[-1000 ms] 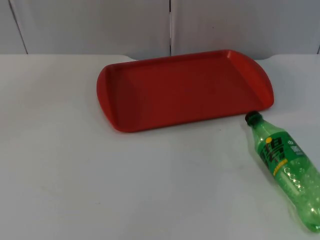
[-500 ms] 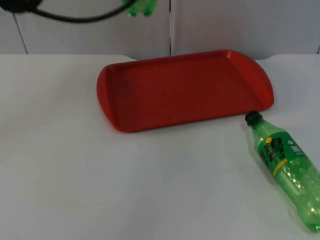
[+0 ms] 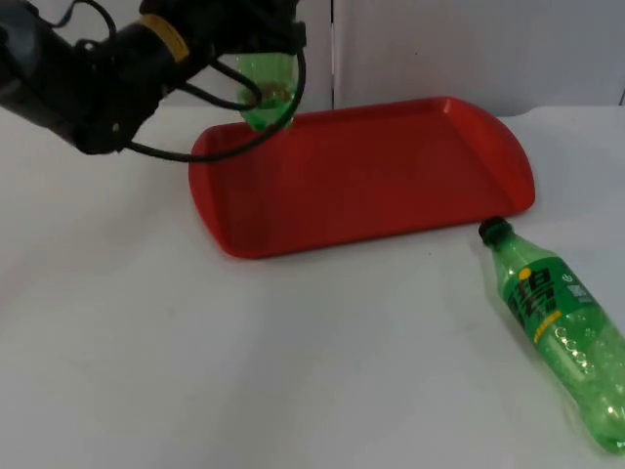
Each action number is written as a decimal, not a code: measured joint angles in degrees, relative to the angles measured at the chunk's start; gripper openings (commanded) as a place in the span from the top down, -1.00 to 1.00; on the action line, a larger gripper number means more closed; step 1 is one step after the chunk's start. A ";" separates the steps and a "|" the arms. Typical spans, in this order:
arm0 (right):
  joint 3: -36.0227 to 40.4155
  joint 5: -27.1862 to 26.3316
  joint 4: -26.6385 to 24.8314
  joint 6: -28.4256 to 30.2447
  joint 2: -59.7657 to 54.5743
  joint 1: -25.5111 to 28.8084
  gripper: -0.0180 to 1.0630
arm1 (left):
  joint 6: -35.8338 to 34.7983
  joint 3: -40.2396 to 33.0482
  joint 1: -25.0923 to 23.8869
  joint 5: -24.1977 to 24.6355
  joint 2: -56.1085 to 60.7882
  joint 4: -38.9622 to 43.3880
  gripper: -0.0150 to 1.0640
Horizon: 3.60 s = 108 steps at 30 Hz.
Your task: Place the bottle upright on the tray.
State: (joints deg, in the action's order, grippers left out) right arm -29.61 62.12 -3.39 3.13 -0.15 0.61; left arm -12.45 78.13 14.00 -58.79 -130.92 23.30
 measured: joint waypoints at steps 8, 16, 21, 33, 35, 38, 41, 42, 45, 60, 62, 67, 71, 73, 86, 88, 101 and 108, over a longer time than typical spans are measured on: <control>0.00 0.00 0.00 0.00 0.00 0.00 -0.98 | 0.71 5.27 0.00 -0.29 -6.73 -5.78 0.97; 0.00 0.00 0.00 0.00 0.00 0.00 -0.98 | 0.82 11.24 0.00 -0.38 -13.40 -6.15 0.97; 0.00 0.00 0.00 0.00 0.00 0.00 -0.98 | 0.93 13.86 0.00 -0.25 -16.51 -6.27 0.97; 0.00 0.00 0.00 0.00 0.00 0.00 -0.98 | 1.04 15.23 0.00 -0.61 -18.04 -4.03 0.90; 0.00 0.00 0.00 0.00 0.00 0.00 -0.98 | 1.04 15.23 0.00 -0.61 -18.04 -3.33 0.78; 0.00 0.00 0.00 0.00 0.00 0.00 -0.98 | 1.14 15.31 0.00 -0.61 -18.04 -2.47 0.26; 0.00 0.00 0.00 0.00 0.00 0.00 -0.98 | 1.14 15.31 0.00 -0.61 -18.04 -2.07 -0.17; 0.00 0.00 0.00 0.00 0.00 0.00 -0.98 | 1.14 15.31 0.00 -0.74 -18.04 -1.96 -0.32; 0.00 0.00 0.00 0.00 0.00 0.00 -0.98 | 1.14 15.31 0.00 -0.86 -18.15 -1.84 -0.62; 0.00 0.00 0.00 0.00 0.00 0.00 -0.98 | 0.56 15.31 0.00 -1.10 -18.15 -1.61 -0.73; 0.00 0.00 0.00 0.00 0.00 0.00 -0.98 | 0.46 15.31 0.00 -1.10 -18.15 -1.61 -0.73; 0.00 0.00 0.00 0.00 0.00 0.00 -0.98 | 0.46 15.31 0.00 -1.10 -18.15 -1.49 -0.96; 0.00 0.00 0.00 0.00 0.00 0.00 -0.98 | 0.46 15.31 0.00 -1.10 -18.15 -1.49 -0.98; 0.00 0.00 0.00 0.00 0.00 0.00 -0.98 | 0.46 15.31 0.00 -1.10 -18.15 -1.11 -0.98; 0.00 0.00 0.00 0.00 0.00 0.00 -0.98 | -1.51 15.31 0.00 -1.10 -18.15 0.98 -0.98; 0.00 0.00 0.00 0.00 0.00 0.00 -0.98 | -2.09 15.31 0.00 -0.30 -18.15 0.98 -0.98; 0.00 0.00 0.00 0.00 0.00 0.00 -0.98 | -2.94 14.88 0.00 10.72 -13.31 2.99 -0.98; 0.00 0.00 0.00 0.00 0.00 0.00 -0.98 | -2.87 7.53 0.00 10.61 -10.60 2.00 -0.98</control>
State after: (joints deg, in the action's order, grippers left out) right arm -29.61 62.12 -3.39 3.13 -0.15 0.61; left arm -15.32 85.66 14.00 -48.18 -141.52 25.30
